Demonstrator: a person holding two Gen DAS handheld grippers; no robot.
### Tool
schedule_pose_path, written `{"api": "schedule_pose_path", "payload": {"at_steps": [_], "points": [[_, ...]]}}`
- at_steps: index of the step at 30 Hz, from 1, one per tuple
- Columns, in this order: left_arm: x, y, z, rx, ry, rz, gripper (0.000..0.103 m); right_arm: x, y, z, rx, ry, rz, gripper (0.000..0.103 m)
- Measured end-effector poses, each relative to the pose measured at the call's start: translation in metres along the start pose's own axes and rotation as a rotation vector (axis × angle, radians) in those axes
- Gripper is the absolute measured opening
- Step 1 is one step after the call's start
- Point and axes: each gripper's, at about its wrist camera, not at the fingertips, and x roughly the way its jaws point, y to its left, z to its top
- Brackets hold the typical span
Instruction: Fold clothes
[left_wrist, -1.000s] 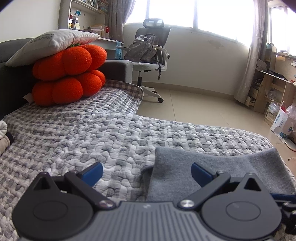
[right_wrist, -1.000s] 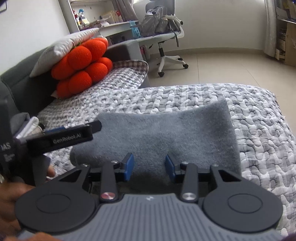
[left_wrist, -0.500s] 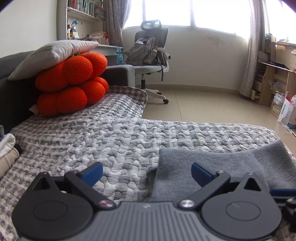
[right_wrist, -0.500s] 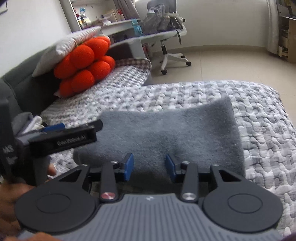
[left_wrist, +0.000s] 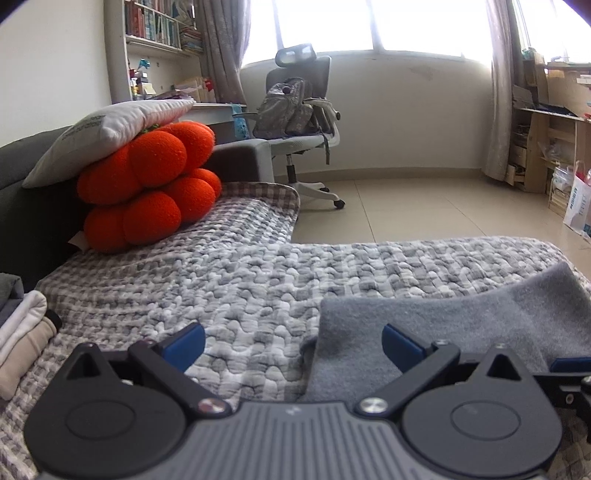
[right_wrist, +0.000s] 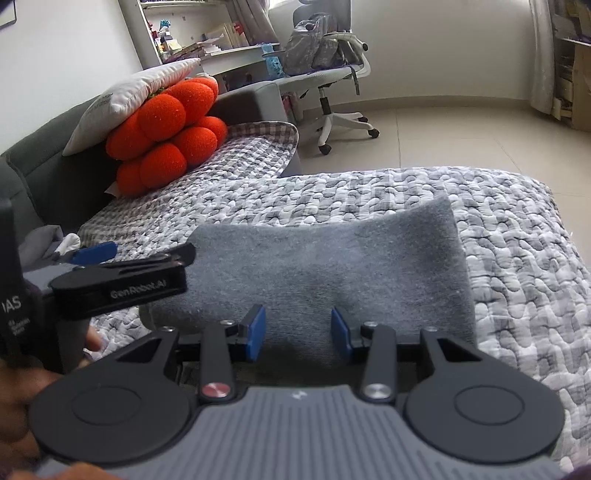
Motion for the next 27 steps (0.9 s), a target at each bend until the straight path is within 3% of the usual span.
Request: {"api": "schedule_pose_path", "payload": {"at_steps": [10, 15, 19, 24, 27], "points": [[-0.008, -0.007, 0.0, 0.013, -0.02, -0.032, 0.102, -0.01, -0.02, 0.007, 0.078, -0.049, 0.02, 0.044], [-0.014, -0.008, 0.0, 0.016, -0.05, -0.068, 0.102, -0.005, -0.042, 0.007, 0.123, -0.024, -0.038, 0.043], [-0.02, -0.02, -0.003, 0.078, -0.087, -0.117, 0.102, -0.008, -0.046, 0.007, 0.133, -0.034, -0.027, 0.043], [0.005, -0.041, -0.018, 0.187, 0.045, -0.185, 0.103, -0.005, -0.047, 0.006, 0.123, -0.037, -0.035, 0.043], [0.017, -0.03, -0.018, 0.102, 0.108, -0.238, 0.103, -0.006, -0.053, 0.006, 0.127, -0.034, -0.032, 0.039]]}}
